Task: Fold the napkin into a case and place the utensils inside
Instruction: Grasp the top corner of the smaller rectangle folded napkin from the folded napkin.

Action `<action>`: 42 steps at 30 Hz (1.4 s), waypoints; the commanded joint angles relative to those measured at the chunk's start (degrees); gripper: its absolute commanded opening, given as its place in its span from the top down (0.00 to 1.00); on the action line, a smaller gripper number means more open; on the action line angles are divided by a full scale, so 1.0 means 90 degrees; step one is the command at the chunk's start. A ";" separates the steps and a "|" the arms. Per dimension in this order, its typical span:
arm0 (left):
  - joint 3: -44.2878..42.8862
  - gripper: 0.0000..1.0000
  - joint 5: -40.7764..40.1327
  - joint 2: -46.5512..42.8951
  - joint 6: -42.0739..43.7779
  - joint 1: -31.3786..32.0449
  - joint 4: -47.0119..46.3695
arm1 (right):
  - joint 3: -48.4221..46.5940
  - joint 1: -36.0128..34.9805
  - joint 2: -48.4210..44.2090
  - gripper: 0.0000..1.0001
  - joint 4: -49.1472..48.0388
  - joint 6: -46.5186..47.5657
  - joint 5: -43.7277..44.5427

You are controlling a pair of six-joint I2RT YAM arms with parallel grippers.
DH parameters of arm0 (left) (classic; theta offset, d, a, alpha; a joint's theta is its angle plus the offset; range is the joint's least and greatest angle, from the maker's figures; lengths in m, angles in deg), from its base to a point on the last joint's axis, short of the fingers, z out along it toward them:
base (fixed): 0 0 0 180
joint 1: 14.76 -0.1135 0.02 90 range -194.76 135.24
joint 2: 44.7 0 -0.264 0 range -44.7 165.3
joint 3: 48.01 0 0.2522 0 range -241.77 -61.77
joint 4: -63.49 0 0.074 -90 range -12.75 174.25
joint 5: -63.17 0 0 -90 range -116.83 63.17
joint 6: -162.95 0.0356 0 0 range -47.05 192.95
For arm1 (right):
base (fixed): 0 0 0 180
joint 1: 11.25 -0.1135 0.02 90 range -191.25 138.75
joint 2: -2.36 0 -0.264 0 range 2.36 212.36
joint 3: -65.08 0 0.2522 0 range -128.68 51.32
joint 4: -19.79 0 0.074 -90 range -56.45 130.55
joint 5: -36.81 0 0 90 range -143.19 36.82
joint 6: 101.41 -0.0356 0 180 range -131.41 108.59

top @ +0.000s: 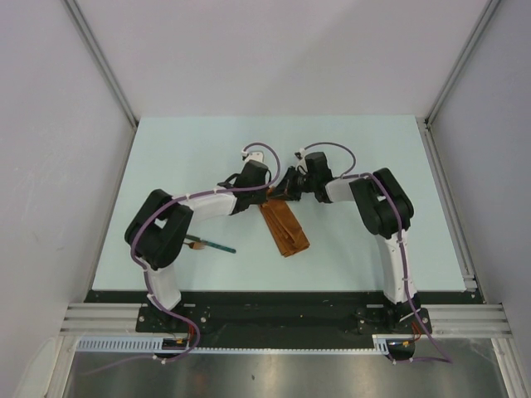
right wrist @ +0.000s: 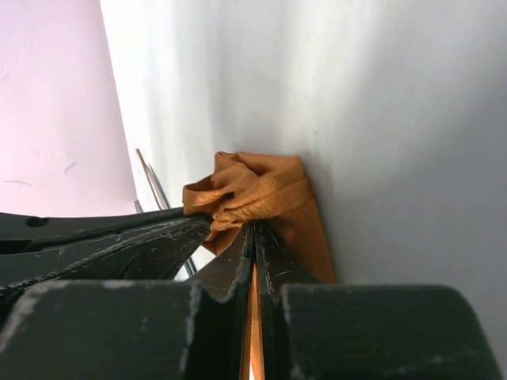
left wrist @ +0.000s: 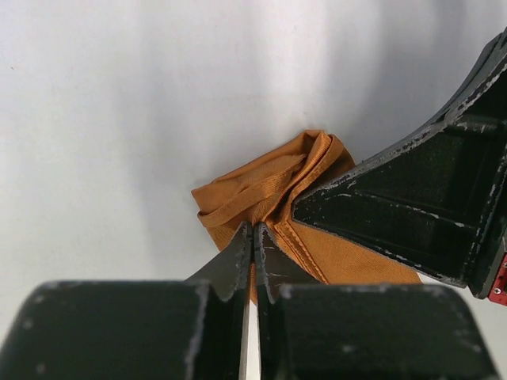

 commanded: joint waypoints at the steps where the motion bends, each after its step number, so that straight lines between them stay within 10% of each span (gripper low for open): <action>1: -0.0253 0.98 -0.0259 -0.0071 0.0154 0.0090 -0.0080 | -0.0293 -0.0036 0.0161 0.95 -0.0493 -0.0235 -0.0173; 17: -0.0233 1.00 0.0190 -0.0101 0.0095 0.0286 -0.0520 | -0.0772 -0.0349 0.0708 0.96 -0.0336 -0.0352 -0.0163; 27: -0.0673 1.00 0.0248 0.0641 -0.0461 0.0237 0.0009 | -0.0723 -0.0183 0.1138 0.94 -0.2356 -0.1894 -0.0905; 42: -0.0234 0.99 0.0512 0.0632 -0.0364 -0.0105 -0.0246 | 0.0497 0.0208 -0.1205 0.90 0.0424 0.0467 -0.0378</action>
